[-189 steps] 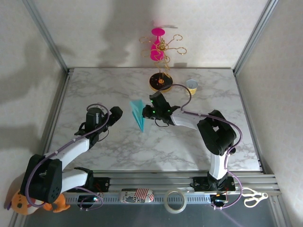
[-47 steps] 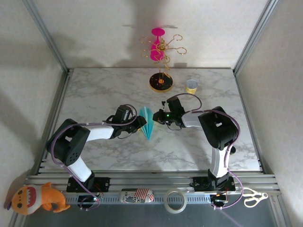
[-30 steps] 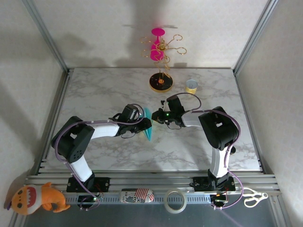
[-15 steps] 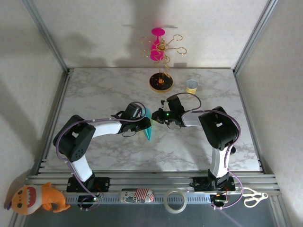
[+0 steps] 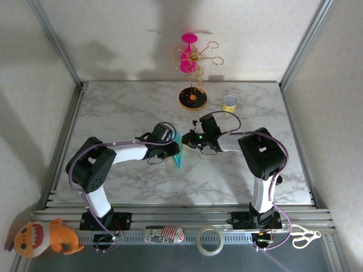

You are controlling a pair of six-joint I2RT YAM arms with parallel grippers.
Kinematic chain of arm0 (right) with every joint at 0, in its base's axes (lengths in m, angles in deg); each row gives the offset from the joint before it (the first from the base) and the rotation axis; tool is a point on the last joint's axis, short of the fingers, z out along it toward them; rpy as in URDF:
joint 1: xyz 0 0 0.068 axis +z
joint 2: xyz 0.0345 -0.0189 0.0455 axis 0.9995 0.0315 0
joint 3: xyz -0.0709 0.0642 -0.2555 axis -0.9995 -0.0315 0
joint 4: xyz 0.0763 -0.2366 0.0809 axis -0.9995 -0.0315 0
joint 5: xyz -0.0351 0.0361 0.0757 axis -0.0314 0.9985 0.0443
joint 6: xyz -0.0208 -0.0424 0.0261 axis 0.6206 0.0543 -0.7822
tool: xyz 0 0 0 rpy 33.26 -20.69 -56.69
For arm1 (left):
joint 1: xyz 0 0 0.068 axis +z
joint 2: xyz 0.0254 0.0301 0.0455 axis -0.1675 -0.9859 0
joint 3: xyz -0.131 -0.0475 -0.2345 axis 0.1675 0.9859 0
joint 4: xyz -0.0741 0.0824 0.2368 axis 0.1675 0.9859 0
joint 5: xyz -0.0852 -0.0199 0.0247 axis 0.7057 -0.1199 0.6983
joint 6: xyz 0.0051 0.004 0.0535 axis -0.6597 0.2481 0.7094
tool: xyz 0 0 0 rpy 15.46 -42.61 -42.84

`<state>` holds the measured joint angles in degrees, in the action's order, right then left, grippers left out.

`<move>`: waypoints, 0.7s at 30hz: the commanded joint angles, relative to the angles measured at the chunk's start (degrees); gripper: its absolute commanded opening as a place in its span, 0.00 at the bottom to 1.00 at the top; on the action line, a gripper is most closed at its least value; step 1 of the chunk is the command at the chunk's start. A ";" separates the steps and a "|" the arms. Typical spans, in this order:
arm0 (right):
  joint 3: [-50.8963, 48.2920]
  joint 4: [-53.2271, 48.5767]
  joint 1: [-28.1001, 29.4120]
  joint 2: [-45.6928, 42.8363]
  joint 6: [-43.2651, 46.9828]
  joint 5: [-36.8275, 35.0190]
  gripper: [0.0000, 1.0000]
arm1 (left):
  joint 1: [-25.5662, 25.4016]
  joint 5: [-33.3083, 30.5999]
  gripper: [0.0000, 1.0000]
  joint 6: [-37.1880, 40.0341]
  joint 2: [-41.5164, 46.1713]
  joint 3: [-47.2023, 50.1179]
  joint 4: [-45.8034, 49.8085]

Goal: Fold a paper plane with a square sheet of paper (pick it up from the middle)

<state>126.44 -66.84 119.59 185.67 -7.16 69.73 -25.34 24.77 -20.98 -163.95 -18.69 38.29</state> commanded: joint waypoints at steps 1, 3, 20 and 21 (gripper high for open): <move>1.23 -0.48 0.51 -1.16 0.80 -0.35 0.02 | -0.87 -0.78 0.26 0.81 -1.44 -2.20 3.09; 1.25 -0.39 0.53 -1.05 0.80 -0.34 0.02 | -1.14 -1.09 0.26 1.20 -2.03 -2.91 4.12; 1.08 -1.65 0.64 -2.43 1.66 -2.80 0.11 | -1.49 -4.10 0.10 1.48 -2.24 -5.09 6.93; 1.17 -2.18 0.60 -3.19 2.14 -4.05 0.15 | -1.40 -4.90 0.07 1.76 -2.03 -5.52 7.67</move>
<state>126.44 -67.26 119.75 185.52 -6.71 68.46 -26.32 23.02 -20.13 -166.03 -22.28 43.12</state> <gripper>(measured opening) 0.133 0.085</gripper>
